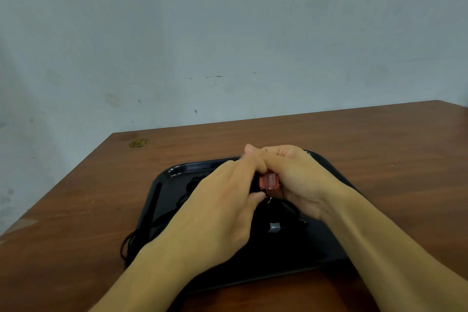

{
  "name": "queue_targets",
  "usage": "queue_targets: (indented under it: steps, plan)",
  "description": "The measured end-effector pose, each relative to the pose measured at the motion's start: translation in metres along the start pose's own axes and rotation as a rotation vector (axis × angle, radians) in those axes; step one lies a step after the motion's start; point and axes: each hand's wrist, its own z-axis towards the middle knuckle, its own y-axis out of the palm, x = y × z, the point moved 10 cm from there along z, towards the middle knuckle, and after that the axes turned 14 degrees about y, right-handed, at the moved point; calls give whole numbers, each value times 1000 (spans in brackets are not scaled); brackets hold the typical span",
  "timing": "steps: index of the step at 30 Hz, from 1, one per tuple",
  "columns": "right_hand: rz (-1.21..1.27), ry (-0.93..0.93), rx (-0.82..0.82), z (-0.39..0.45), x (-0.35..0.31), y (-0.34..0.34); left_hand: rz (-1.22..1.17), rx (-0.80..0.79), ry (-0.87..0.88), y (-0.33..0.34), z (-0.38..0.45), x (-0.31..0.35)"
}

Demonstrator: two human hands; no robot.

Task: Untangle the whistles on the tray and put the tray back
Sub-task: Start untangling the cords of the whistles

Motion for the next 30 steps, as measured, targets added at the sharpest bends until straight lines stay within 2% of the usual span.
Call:
queue_targets:
  steps: [3, 7, 12, 22, 25, 30]
  plan:
    - [-54, -39, 19, -3, -5, 3, -173, 52, -164, -4, -8, -18]
    - [-210, -156, 73, -10, -19, 4, -235, 71, -223, -6, -11, -25]
    - [-453, -424, 192, -24, -39, 8, -185, 108, -265, -10, -15, -34]
    - [-745, -534, 323, -33, -44, 8, 41, 0, -196, -13, -14, -41]
    - [-895, -613, 445, -37, -48, 15, 16, 47, -215, -18, -15, -45]
    - [-975, -764, 622, -53, -59, 26, -44, 148, -285, -23, -20, -54]
